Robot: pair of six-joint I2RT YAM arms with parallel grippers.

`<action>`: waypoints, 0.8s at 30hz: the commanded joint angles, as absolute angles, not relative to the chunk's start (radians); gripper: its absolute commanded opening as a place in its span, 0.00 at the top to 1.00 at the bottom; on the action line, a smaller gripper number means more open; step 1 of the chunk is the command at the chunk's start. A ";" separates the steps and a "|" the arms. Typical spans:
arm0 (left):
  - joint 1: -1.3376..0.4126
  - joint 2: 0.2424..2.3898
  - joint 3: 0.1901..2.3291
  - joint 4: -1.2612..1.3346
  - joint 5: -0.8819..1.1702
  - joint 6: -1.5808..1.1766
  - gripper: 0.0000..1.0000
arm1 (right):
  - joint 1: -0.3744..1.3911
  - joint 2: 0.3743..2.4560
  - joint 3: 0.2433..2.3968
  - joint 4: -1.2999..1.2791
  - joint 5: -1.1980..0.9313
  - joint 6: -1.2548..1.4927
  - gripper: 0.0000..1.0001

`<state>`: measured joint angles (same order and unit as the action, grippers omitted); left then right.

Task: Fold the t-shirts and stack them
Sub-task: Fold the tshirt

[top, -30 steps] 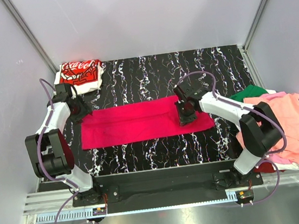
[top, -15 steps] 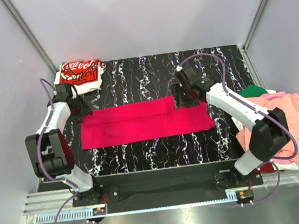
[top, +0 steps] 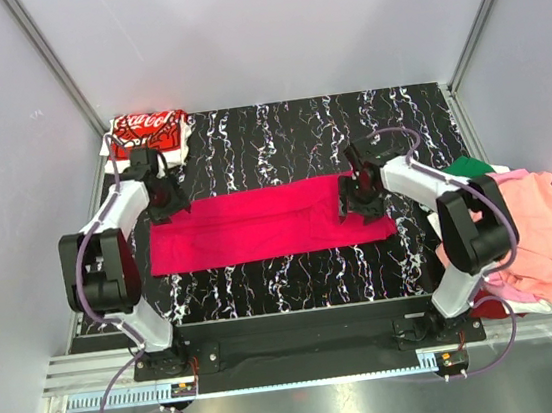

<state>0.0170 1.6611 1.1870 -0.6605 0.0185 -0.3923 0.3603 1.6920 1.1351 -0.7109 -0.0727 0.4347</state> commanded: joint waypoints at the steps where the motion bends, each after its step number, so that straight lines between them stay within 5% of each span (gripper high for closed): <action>1: 0.005 1.744 1.249 -0.705 0.003 -0.385 0.38 | 0.365 1.800 1.149 -0.655 -0.120 0.477 0.30; 9: -0.041 1.925 1.279 -0.811 0.028 -0.382 0.42 | 0.296 2.121 1.420 -0.712 -0.161 0.472 0.28; 12: -0.063 1.922 1.284 -0.848 0.035 -0.388 0.42 | 0.270 2.296 1.690 -0.805 -0.161 0.477 0.28; 15: -0.089 1.884 1.237 -0.880 0.109 -0.412 0.42 | 0.267 2.585 2.195 -0.944 -0.218 0.498 0.28; 18: -0.196 1.732 1.037 -0.809 0.318 -0.538 0.42 | 0.262 2.972 3.000 -0.947 -0.478 0.639 0.21; 20: -0.378 1.585 0.892 -0.723 0.509 -0.648 0.40 | 0.241 2.990 2.833 -0.371 -0.712 0.982 0.17; 22: -0.489 1.447 0.852 -0.614 0.584 -0.835 0.39 | 0.236 2.933 2.627 0.018 -0.692 1.084 0.14; 24: -0.575 1.366 0.891 -0.636 0.542 -0.921 0.34 | 0.247 2.960 2.770 -0.084 -0.650 0.957 0.11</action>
<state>-0.4801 1.5223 0.8600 -0.7006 0.3817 -0.6788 0.2417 2.9051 2.7094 -0.3885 -0.5880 0.8730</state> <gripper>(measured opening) 0.631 0.873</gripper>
